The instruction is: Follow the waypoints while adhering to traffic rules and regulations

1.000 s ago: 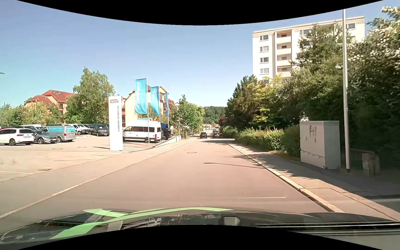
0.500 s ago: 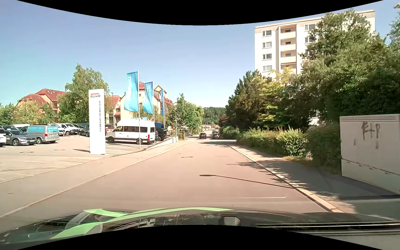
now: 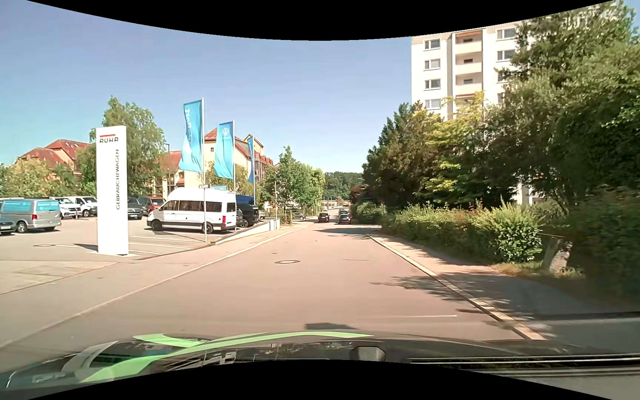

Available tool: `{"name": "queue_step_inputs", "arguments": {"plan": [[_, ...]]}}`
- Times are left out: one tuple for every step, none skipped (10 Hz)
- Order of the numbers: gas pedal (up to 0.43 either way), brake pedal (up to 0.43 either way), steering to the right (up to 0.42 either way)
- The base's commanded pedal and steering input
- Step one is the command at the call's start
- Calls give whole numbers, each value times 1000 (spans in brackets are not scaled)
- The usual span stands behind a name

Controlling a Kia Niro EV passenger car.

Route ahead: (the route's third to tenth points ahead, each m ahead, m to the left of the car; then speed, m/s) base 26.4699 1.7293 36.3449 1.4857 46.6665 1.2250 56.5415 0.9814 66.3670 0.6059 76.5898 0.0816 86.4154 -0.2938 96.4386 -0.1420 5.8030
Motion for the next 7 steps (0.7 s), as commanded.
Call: {"name": "queue_step_inputs", "arguments": {"plan": [[28,0,3],[20,0,3],[20,0,2],[20,0,0],[20,0,0],[20,0,0],[20,0,-2]]}}
